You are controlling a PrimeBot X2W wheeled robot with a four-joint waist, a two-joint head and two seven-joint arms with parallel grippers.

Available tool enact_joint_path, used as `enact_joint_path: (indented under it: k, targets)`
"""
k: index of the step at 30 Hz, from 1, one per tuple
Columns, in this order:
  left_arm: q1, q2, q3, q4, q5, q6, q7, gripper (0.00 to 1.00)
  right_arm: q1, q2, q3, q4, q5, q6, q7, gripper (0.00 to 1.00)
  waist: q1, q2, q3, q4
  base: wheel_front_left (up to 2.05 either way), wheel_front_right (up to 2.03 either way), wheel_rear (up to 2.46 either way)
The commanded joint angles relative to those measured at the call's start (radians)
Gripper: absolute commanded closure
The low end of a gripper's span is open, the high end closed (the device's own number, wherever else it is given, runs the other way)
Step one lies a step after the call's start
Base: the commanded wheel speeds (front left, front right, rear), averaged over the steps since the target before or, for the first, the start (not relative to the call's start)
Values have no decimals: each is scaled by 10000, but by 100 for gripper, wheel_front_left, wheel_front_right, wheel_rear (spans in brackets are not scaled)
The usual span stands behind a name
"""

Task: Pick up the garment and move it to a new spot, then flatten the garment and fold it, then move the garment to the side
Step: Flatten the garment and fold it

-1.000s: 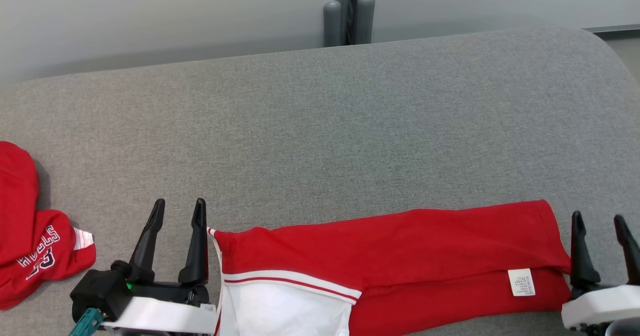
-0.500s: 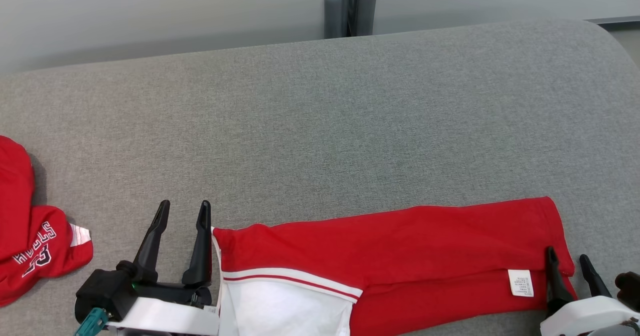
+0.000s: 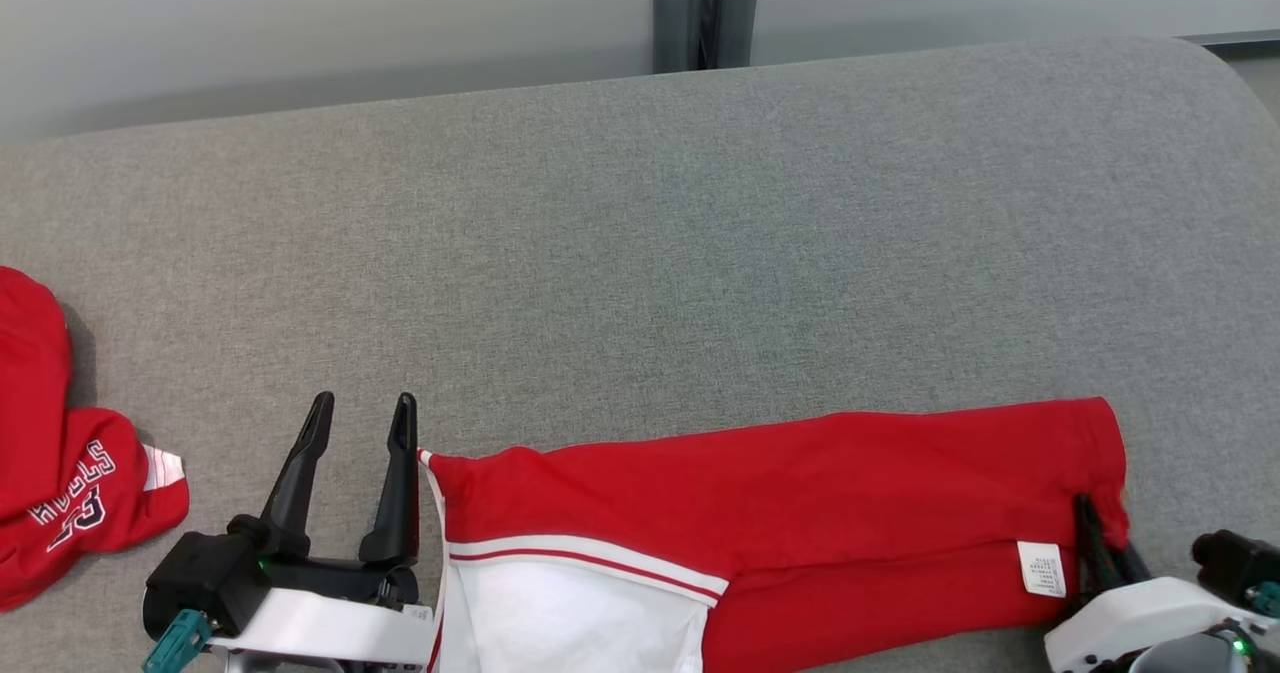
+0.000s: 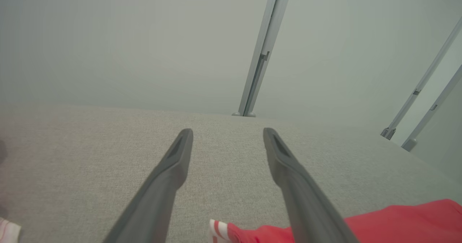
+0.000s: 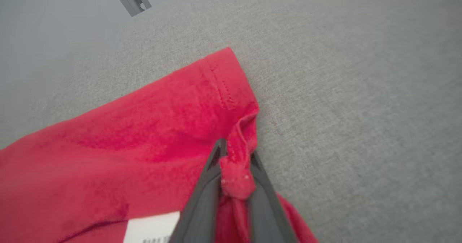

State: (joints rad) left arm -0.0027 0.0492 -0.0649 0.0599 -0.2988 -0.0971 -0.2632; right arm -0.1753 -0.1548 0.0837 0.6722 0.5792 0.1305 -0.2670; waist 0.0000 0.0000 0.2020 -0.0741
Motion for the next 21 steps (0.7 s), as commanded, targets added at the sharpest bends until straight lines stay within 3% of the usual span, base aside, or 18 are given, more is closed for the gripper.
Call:
enact_joint_path:
  k: [1,5,12,21]
  targets:
    - [-73,29,28,15,52,-23,-12,0,47,85,354,156,216,4,46,100,0,0,-36,-1,0,0,0]
    - [-43,29,1,22,34,8,-12,0,43,-147,510,-45,327,4,45,100,0,0,-104,-4,0,0,0]
    - [51,31,-97,20,-72,99,-12,0,-138,-588,-340,-391,70,1,23,100,0,0,-222,7,0,0,0]
    - [-23,30,-166,92,-286,83,-12,0,-588,-1847,-912,-50,-316,1,22,100,0,0,-225,46,0,0,0]
